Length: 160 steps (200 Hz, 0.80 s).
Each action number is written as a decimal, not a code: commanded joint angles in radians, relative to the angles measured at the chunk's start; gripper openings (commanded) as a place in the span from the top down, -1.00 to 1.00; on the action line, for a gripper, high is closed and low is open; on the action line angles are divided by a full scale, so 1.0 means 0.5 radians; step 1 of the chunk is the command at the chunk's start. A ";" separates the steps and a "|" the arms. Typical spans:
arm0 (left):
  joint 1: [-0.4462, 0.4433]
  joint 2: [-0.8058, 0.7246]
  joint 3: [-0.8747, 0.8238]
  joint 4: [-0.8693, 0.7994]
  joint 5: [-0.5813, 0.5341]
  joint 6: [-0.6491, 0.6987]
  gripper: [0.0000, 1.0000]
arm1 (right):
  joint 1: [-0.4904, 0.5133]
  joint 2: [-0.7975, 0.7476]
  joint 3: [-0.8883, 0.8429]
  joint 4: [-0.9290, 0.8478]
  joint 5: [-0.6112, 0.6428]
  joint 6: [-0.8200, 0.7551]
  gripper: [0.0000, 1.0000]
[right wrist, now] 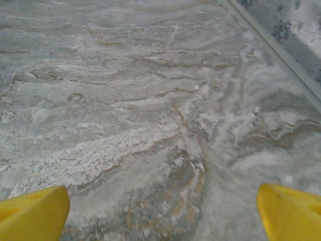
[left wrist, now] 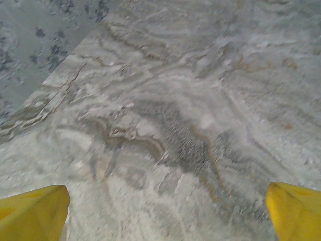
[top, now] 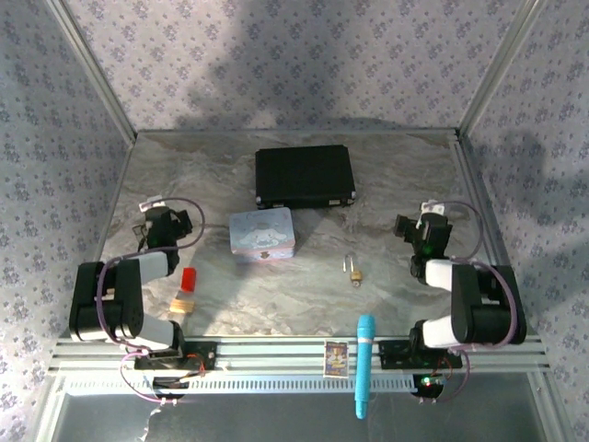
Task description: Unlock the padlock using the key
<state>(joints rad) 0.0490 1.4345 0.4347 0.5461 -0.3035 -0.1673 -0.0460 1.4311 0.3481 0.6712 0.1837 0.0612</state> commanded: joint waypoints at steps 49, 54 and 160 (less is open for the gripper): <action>-0.051 0.179 -0.037 0.488 0.481 0.242 -1.00 | 0.055 0.175 0.081 0.273 -0.122 -0.144 -0.99; -0.054 0.205 -0.057 0.578 0.473 0.248 -1.00 | 0.057 0.175 0.081 0.271 -0.122 -0.147 -0.99; -0.080 0.200 -0.043 0.537 0.433 0.267 -1.00 | 0.055 0.179 0.088 0.258 -0.133 -0.150 -0.99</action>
<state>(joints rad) 0.0120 1.5402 0.4057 0.7681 -0.0971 -0.0483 -0.0162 1.5158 0.3656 0.7834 0.1257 0.0063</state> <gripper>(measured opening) 0.998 0.993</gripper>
